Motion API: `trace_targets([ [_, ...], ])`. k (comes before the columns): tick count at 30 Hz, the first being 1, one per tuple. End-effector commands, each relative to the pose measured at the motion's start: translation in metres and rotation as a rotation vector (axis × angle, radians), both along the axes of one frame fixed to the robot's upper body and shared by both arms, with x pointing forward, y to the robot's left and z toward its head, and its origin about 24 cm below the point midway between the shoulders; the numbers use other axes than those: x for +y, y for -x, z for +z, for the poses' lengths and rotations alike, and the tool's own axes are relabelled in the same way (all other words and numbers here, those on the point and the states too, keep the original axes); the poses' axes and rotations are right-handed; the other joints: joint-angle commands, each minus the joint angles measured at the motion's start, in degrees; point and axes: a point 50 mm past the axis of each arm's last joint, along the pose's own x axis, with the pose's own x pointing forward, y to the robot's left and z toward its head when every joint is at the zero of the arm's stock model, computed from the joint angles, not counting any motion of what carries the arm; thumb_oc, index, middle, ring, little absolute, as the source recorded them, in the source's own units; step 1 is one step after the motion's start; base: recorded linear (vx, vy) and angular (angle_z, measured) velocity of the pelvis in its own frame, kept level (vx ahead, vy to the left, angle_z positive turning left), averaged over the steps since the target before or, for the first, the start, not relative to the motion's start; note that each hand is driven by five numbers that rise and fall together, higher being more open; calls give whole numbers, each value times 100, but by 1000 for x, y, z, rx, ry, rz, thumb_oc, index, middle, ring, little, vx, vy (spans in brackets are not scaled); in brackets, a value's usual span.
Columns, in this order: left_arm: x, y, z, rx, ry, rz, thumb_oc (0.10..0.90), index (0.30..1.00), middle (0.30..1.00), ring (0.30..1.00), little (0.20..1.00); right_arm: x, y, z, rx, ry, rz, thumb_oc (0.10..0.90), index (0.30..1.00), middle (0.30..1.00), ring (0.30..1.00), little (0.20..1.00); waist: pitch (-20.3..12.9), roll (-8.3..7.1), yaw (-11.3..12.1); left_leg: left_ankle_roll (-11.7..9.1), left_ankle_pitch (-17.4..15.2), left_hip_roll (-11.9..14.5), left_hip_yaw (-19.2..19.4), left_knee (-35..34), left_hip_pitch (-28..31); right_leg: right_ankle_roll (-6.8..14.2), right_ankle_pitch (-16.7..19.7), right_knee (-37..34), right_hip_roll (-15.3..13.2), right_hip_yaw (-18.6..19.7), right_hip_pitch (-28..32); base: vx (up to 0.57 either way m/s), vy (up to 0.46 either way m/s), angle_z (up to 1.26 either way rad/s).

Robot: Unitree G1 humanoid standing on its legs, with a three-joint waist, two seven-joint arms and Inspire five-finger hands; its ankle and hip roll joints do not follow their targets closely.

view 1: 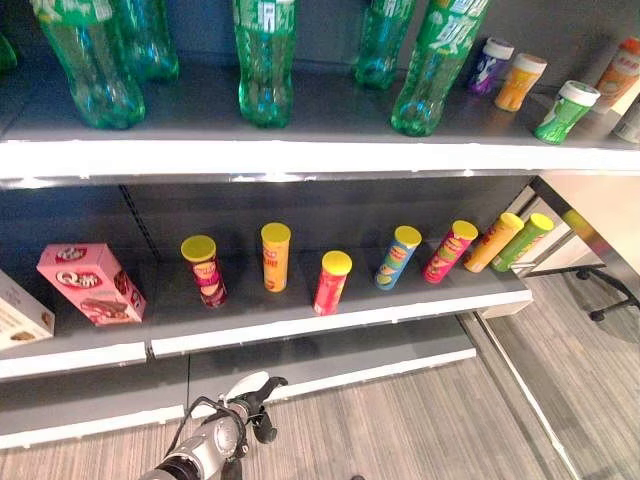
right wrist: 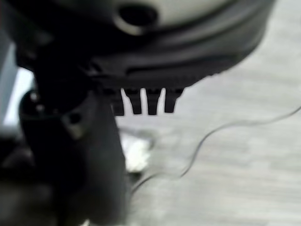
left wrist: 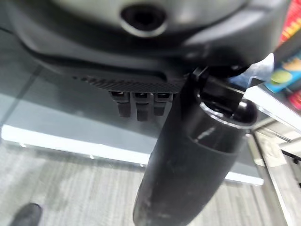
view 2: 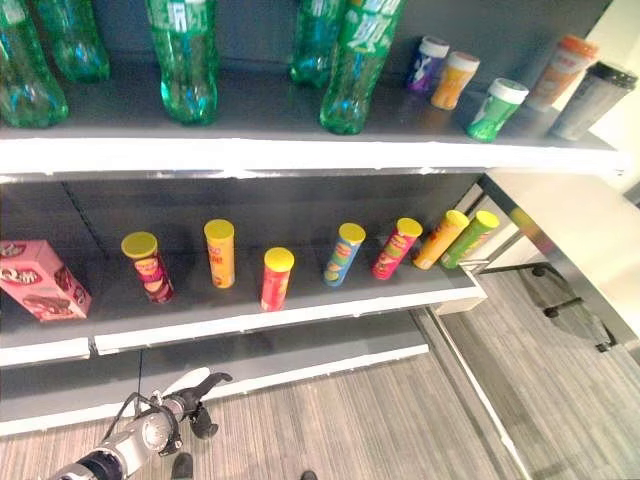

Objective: Put the goods on the table back onto the shelves and tidy them up.

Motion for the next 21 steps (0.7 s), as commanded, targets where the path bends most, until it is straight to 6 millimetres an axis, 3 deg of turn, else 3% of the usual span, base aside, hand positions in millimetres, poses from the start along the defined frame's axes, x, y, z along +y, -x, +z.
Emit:
trace_targets([
  [1,-37,-56,45,-234,169,-58,800,900,900,900,900,-16,-20,5,-78,50,79,800,900,900,900,900,-106,255,-136,65,157,386,240,219,-757,367,59,390,269,184,-370,50,107,-94],
  [5,-42,-71,56,-286,191,-27,800,900,900,900,900,-12,-19,4,-86,29,16,800,900,900,900,900,-149,166,-262,109,20,372,616,182,-575,514,348,194,147,375,-518,60,55,-65],
  [12,-53,-97,73,-377,188,1,800,900,900,900,900,-1,-15,2,-81,25,36,800,900,900,900,900,-177,146,-355,89,-40,431,783,141,-520,556,453,-8,149,384,-638,48,-34,-29],
  [16,-48,-109,81,-425,132,15,800,900,900,900,900,-4,-12,3,-91,36,50,800,900,900,900,900,-228,186,-493,66,-62,468,932,100,-394,578,478,4,173,394,-672,89,-18,-18],
  [21,-25,-131,98,-518,31,90,800,900,900,900,900,-5,-5,4,-102,36,42,800,900,900,900,900,-235,202,-651,58,-75,426,1124,18,-316,683,654,-17,136,518,-801,54,0,-15],
])
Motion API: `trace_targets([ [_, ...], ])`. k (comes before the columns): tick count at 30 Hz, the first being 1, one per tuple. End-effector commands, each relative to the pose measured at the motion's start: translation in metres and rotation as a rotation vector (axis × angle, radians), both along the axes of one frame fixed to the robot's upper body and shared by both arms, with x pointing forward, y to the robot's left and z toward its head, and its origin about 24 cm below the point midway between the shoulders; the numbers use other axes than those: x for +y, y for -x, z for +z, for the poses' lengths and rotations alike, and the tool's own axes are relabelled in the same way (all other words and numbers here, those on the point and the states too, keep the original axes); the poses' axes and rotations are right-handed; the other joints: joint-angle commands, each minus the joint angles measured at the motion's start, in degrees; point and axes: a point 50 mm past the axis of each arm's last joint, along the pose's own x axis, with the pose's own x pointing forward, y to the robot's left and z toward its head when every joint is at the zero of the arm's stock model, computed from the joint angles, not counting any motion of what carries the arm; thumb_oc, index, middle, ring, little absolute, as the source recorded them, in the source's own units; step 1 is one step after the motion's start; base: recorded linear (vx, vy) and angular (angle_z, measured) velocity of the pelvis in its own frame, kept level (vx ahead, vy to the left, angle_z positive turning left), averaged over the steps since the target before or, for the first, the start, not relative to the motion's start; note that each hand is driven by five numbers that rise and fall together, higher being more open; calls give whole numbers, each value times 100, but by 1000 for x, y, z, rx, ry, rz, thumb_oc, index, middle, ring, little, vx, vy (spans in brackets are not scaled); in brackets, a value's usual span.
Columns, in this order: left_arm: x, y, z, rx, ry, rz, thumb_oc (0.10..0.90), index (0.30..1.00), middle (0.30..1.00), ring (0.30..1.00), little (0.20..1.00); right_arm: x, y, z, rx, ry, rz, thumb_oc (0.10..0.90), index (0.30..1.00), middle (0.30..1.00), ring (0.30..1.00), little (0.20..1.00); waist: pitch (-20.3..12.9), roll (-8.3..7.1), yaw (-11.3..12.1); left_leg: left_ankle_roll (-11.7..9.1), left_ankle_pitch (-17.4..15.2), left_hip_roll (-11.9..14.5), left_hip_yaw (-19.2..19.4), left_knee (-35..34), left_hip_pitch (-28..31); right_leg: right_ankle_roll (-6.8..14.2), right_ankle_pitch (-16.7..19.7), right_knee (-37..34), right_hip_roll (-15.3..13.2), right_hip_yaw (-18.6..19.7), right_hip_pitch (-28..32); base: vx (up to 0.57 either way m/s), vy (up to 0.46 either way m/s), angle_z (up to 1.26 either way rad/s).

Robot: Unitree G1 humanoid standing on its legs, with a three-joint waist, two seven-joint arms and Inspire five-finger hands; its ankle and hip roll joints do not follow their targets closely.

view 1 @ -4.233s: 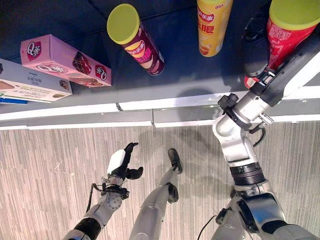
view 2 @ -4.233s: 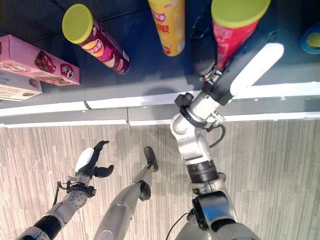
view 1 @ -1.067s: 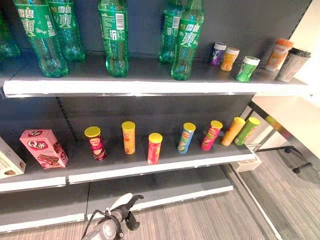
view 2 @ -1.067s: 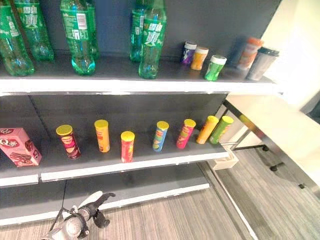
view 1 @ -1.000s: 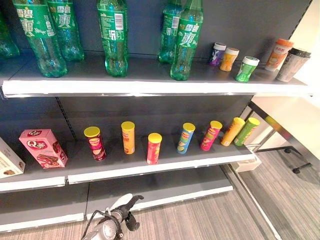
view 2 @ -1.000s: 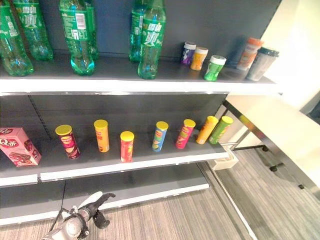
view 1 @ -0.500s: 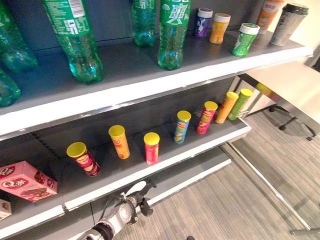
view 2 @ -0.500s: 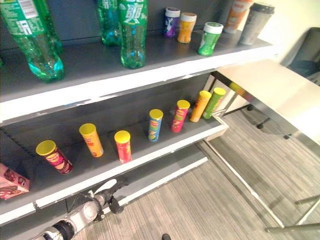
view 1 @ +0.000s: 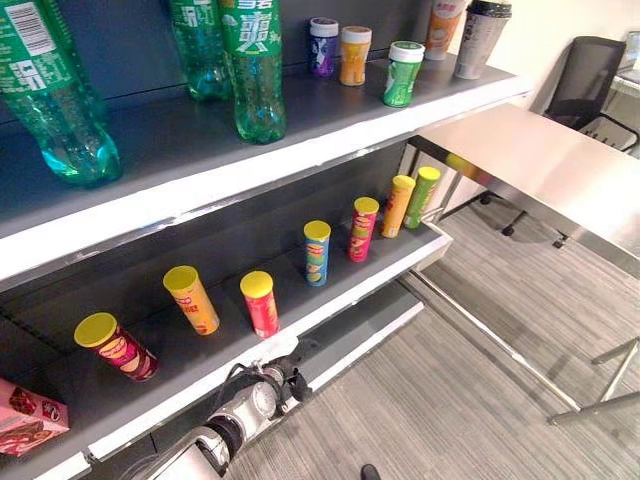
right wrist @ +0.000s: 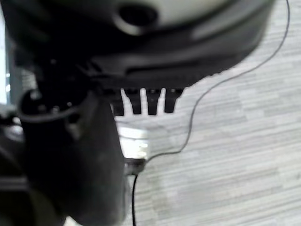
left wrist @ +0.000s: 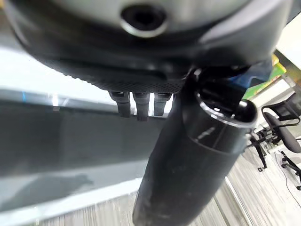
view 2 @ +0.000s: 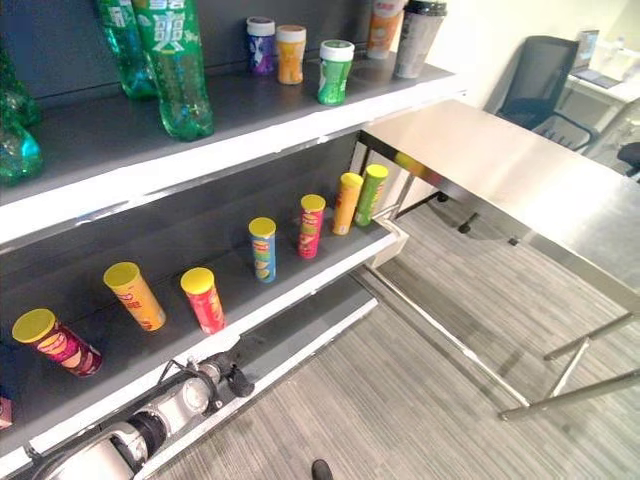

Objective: Put the goods on the table back onto the shelves and tidy them up.

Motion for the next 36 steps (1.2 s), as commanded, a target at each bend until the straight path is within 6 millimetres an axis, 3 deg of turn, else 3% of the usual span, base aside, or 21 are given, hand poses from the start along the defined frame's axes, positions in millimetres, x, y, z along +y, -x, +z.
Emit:
trace_targets([
  [1,3,-51,50,-241,4,57,800,900,900,900,900,-5,-5,2,-46,16,22,800,900,900,900,900,149,-4,93,130,-106,90,-123,150,-306,363,-63,410,-284,6,-63,41,28,-29],
  [9,31,-67,69,-315,-23,180,800,900,900,900,900,-12,-3,4,-65,35,6,800,900,900,900,900,164,13,-150,173,-199,-73,97,134,-290,498,260,390,-440,203,-296,29,37,-16],
  [36,91,-74,94,-428,-97,362,800,900,900,900,900,-13,-18,5,-97,71,35,800,900,900,900,900,296,-207,-190,251,-349,-136,241,201,-497,519,1015,260,-441,495,-777,15,9,-9],
])
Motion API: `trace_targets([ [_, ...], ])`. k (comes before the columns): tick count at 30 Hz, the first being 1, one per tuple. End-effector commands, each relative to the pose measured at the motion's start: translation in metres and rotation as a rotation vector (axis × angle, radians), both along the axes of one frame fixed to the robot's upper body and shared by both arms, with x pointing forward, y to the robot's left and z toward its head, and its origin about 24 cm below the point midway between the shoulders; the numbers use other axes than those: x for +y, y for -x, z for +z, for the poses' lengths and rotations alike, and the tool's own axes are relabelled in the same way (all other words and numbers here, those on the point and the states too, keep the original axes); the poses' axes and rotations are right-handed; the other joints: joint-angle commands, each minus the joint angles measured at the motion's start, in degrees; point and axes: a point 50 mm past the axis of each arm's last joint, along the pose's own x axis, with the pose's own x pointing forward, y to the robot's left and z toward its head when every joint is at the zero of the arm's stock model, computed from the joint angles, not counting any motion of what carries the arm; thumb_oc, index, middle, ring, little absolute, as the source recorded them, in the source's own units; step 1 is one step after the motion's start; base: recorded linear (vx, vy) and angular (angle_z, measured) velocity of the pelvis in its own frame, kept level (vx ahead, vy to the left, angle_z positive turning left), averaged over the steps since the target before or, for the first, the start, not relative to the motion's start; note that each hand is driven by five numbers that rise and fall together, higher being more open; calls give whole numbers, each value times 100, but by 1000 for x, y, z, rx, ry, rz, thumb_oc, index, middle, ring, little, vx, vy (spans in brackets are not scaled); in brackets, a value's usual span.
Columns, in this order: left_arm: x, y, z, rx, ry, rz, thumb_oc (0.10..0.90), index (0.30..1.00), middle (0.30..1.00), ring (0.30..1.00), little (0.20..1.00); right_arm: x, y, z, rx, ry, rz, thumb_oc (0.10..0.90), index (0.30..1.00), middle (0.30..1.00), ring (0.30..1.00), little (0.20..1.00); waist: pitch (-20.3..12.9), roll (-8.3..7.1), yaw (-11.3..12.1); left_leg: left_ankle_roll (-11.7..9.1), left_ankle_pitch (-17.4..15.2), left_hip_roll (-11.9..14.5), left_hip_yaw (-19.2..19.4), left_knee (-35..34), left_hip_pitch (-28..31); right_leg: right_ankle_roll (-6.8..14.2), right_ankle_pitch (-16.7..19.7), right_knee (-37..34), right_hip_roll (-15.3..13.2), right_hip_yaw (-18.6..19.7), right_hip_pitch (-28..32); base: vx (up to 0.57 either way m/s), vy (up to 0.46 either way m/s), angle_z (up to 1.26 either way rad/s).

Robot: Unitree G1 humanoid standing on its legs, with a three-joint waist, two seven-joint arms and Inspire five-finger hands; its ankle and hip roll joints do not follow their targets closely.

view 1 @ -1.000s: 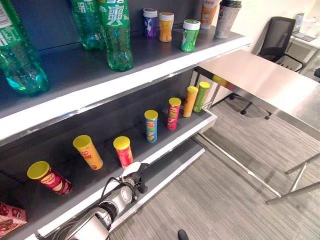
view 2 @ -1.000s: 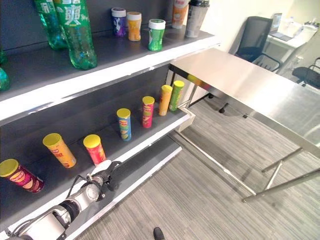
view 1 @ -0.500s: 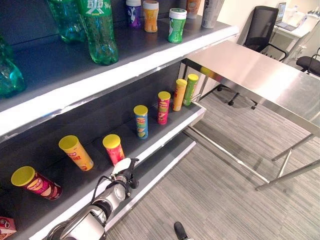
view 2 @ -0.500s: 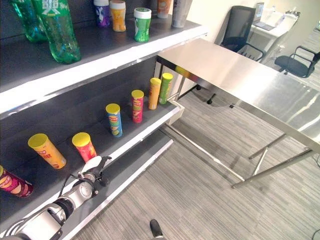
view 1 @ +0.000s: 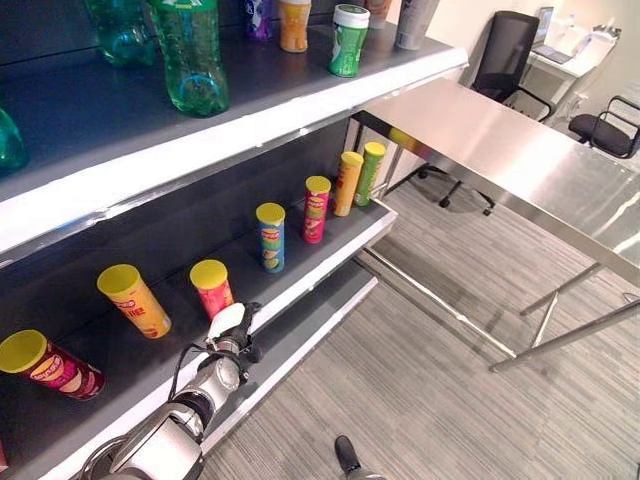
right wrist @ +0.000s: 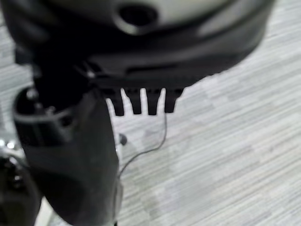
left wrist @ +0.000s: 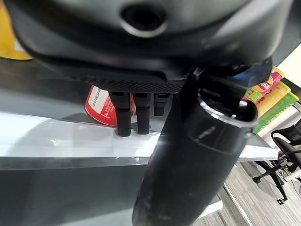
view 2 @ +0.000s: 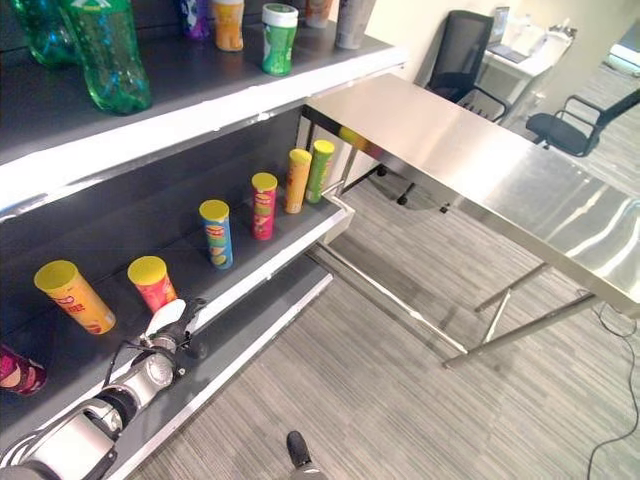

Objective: Put the goods on the table back onto the shelves and tidy them up.

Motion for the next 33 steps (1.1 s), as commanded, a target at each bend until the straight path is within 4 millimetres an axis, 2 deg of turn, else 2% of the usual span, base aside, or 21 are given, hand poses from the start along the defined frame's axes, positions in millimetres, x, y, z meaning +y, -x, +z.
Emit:
trace_targets([
  [1,17,-49,67,-265,-5,69,800,900,900,900,900,-19,-22,4,-63,79,42,800,900,900,900,900,443,320,112,164,-231,125,-506,229,-159,403,638,36,-400,0,247,26,22,-4],
  [12,41,-51,80,-292,-53,112,800,900,900,900,900,-23,-22,5,-62,90,47,800,900,900,900,900,426,318,137,184,-282,69,-509,231,-138,403,830,5,-437,-32,217,22,13,-3],
  [13,42,-51,80,-293,-54,113,800,900,900,900,900,-23,-22,5,-61,91,46,800,900,900,900,900,403,354,148,173,-439,48,-553,192,-63,403,754,-20,-460,-84,288,105,64,-8],
  [14,44,-51,83,-296,-61,116,800,900,900,900,900,-23,-23,5,-62,91,50,800,900,900,900,900,406,349,146,177,-445,47,-551,193,-67,403,789,-13,-466,-81,277,98,67,-6],
  [22,47,-51,85,-303,-66,119,800,900,900,900,900,-25,-24,6,-66,99,44,800,900,900,900,900,433,339,151,197,-480,23,-556,206,-63,403,919,-9,-494,-88,271,6,8,-4],
  [26,39,-50,78,-296,-33,103,800,900,900,900,900,-27,-25,6,-67,103,29,800,900,900,900,900,433,340,149,207,-497,9,-570,214,-66,403,991,4,-513,-76,262,-17,-9,-9],
  [27,35,-48,74,-286,-22,95,800,900,900,900,900,-27,-25,6,-70,105,29,800,900,900,900,900,454,298,145,215,-342,20,-527,263,-152,403,1103,33,-499,-26,181,-81,-55,-5],
  [30,19,-41,58,-248,7,47,800,900,900,900,900,-29,-26,6,-69,113,19,800,900,900,900,900,446,302,177,223,-353,8,-552,277,-158,403,1095,43,-526,-65,191,-26,-19,-1],
  [33,-12,-25,34,-191,101,-35,800,900,900,900,900,-31,-28,6,-75,122,-16,800,900,900,900,900,461,328,267,237,-372,-11,-656,295,-155,403,1050,65,-554,-140,240,0,0,0],
])
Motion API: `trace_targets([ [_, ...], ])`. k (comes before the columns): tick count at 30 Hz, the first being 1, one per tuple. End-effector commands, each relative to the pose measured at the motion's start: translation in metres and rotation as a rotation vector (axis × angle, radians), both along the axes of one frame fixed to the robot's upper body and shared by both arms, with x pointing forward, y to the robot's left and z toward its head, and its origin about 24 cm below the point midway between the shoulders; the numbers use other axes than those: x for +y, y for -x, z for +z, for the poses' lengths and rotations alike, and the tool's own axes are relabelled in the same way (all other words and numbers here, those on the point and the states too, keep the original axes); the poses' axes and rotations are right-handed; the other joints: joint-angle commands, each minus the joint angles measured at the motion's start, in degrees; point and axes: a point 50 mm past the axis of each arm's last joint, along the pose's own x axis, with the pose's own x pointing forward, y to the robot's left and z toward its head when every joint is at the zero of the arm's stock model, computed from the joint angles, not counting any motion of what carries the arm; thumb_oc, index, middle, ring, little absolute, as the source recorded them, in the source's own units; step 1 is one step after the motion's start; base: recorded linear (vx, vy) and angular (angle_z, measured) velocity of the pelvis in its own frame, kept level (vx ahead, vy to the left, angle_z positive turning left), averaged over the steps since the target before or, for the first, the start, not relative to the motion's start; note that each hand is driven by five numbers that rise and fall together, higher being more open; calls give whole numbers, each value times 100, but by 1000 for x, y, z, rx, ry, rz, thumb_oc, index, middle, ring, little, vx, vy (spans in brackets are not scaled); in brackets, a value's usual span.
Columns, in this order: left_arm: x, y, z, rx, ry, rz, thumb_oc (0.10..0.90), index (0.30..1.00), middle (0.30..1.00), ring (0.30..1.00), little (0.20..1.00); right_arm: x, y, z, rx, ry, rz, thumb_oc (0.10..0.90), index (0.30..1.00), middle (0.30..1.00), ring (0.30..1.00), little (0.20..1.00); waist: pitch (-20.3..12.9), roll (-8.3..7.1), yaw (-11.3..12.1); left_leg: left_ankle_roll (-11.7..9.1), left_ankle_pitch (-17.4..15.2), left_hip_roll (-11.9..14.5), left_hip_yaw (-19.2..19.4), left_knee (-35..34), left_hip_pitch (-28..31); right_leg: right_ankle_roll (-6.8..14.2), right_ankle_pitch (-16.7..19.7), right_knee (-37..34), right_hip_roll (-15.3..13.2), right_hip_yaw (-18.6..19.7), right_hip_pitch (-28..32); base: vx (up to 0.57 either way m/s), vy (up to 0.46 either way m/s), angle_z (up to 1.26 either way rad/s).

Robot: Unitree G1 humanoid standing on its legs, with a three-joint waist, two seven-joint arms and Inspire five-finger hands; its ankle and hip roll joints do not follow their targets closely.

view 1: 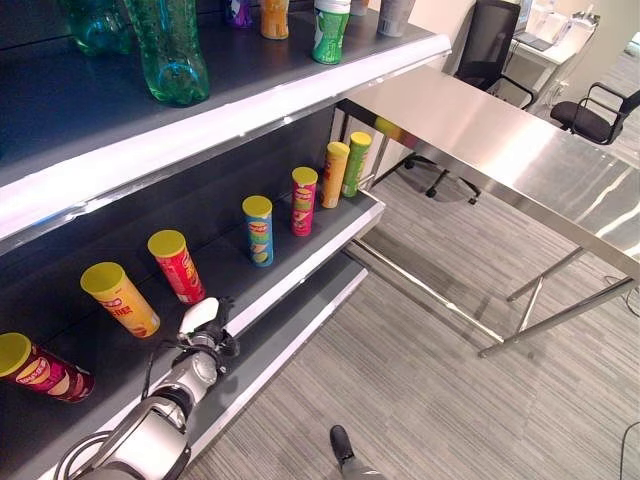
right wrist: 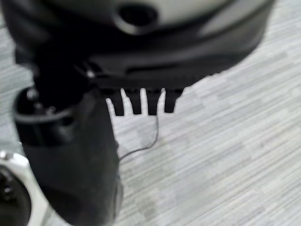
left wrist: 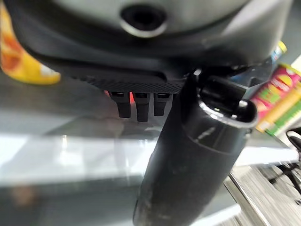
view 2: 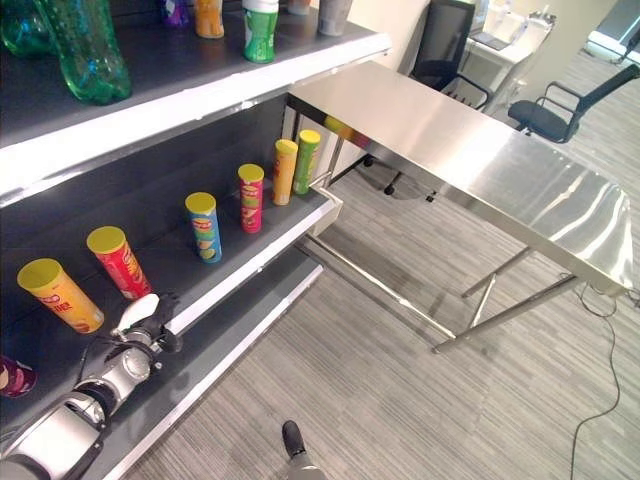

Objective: Put the goods on the table back onto the shelves and tidy them up.

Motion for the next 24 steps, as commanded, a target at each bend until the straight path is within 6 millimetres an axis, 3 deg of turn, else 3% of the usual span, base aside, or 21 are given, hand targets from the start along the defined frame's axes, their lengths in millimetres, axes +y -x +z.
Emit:
trace_targets([
  [1,-26,-27,35,-200,120,-85,800,900,900,900,900,-29,-23,6,-57,102,-25,800,900,900,900,900,402,423,128,172,-314,133,-688,305,-116,418,749,302,-464,35,417,5,-16,4],
  [4,-36,-17,25,-164,152,-144,800,900,900,900,900,-31,-23,6,-57,103,-54,800,900,900,900,900,407,437,189,178,-315,128,-756,307,-104,418,720,311,-482,-19,473,6,-28,14],
  [5,-40,-3,15,-114,211,-181,800,900,900,900,900,-33,-24,7,-55,101,-85,800,900,900,900,900,413,461,256,181,-319,124,-820,316,-89,418,661,328,-488,-52,532,-1,-35,25],
  [8,-40,10,7,-54,260,-215,800,900,900,900,900,-37,-25,7,-54,103,-105,800,900,900,900,900,418,496,300,177,-323,132,-871,328,-69,418,599,350,-499,-107,585,-2,-22,14],
  [11,-23,39,0,4,342,-234,800,900,900,900,900,-44,-24,8,-36,111,-129,800,900,900,900,900,390,574,446,174,-321,129,-969,323,22,418,482,377,-520,-231,748,5,-18,3],
  [12,-22,39,1,4,341,-233,800,900,900,900,900,-44,-24,8,-36,110,-128,800,900,900,900,900,377,565,447,172,-300,128,-961,323,1,418,500,376,-519,-218,721,8,-17,18],
  [14,-6,57,-6,61,311,-238,800,900,900,900,900,-47,-21,9,-22,113,-152,800,900,900,900,900,334,600,513,163,-305,125,-982,317,65,418,467,371,-529,-288,799,13,-14,20],
  [15,8,74,-17,113,314,-176,800,900,900,900,900,-49,-16,8,-6,112,-174,800,900,900,900,900,300,623,589,161,-306,118,-1018,320,103,418,418,358,-540,-357,872,8,-14,4],
  [18,20,90,-28,163,298,-107,800,900,900,900,900,-50,-16,8,-4,111,-206,800,900,900,900,900,284,642,667,155,-299,119,-1078,331,119,418,377,357,-548,-439,947,-13,-22,12],
  [19,32,109,-43,248,253,-52,800,900,900,900,900,-50,-16,8,-8,107,-228,800,900,900,900,900,279,662,737,146,-317,120,-1141,343,158,418,318,360,-552,-526,1044,-12,-12,11],
  [20,32,109,-43,247,253,-52,800,900,900,900,900,-50,-17,8,-9,107,-228,800,900,900,900,900,267,660,734,145,-297,118,-1139,344,132,418,336,356,-553,-520,1018,-33,-18,13],
  [21,42,134,-60,345,220,31,800,900,900,900,900,-50,-17,8,-9,102,-246,800,900,900,900,900,258,672,794,135,-289,126,-1182,350,149,418,282,356,-565,-598,1080,-29,-9,27],
  [24,46,150,-70,404,210,93,800,900,900,900,900,-49,-18,8,-10,100,-252,800,900,900,900,900,254,681,837,133,-309,123,-1224,362,168,418,230,356,-574,-650,1145,-15,-10,29],
])
